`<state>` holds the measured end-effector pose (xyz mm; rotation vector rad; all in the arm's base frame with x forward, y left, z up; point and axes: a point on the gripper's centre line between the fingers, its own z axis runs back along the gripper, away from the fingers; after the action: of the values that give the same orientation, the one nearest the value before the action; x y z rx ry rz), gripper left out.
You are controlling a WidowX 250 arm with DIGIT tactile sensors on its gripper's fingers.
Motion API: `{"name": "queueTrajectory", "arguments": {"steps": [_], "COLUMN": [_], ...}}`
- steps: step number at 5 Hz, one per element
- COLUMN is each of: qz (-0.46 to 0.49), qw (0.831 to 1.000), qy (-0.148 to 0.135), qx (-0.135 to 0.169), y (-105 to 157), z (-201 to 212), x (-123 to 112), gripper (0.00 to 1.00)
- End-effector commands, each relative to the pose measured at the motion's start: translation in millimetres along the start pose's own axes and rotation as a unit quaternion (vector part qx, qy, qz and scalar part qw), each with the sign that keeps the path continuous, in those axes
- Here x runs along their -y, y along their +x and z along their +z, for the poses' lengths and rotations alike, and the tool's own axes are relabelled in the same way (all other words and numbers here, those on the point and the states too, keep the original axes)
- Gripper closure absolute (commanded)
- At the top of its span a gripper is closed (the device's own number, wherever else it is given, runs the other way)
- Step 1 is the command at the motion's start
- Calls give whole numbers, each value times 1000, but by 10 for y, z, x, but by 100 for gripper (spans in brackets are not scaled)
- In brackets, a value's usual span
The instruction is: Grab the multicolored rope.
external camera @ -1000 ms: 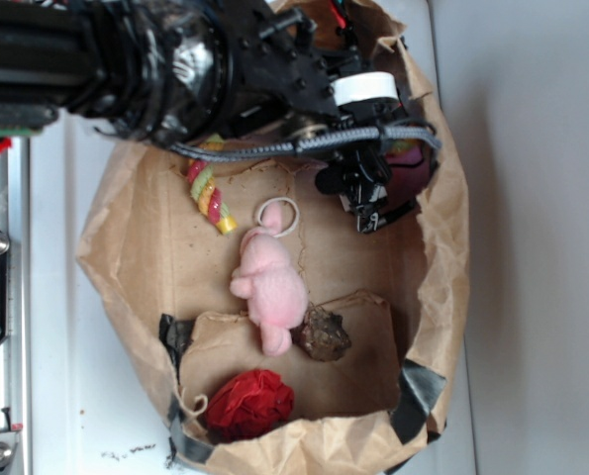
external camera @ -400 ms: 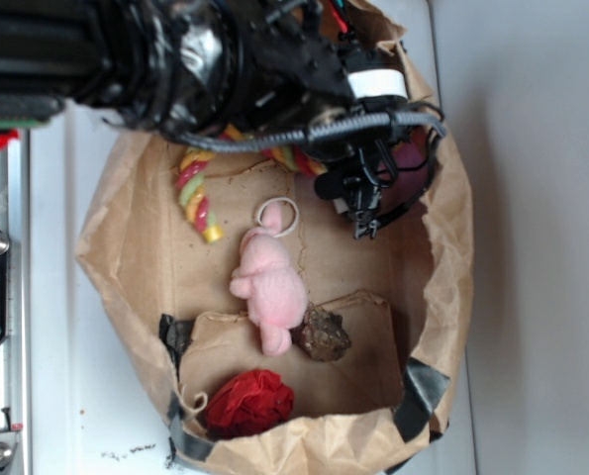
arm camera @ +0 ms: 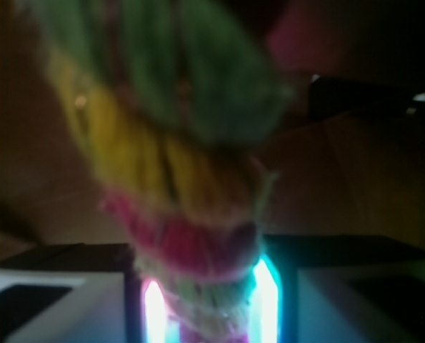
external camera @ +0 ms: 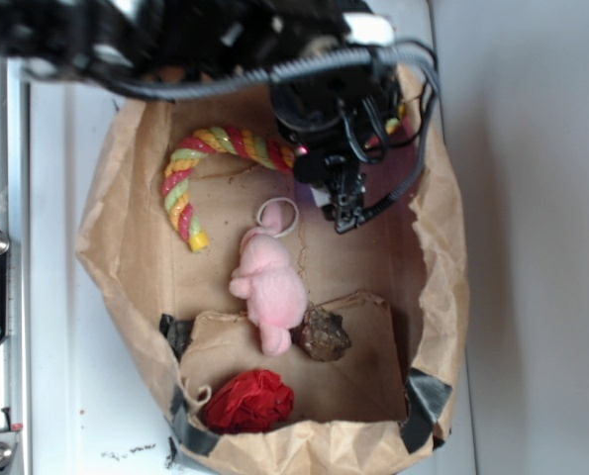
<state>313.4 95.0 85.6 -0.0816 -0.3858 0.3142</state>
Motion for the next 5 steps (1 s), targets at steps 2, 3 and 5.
{"name": "queueTrajectory", "arguments": {"steps": [2,3,5], "qz": [-25,-31,-66], "qw": [999,999,997], "qy": [-20,-22,-48], "qx": [2,7,6], "y": [141,57,-107], "z": [886,1019,1230], "x": [107,160,290], "gripper": [100,100,100]}}
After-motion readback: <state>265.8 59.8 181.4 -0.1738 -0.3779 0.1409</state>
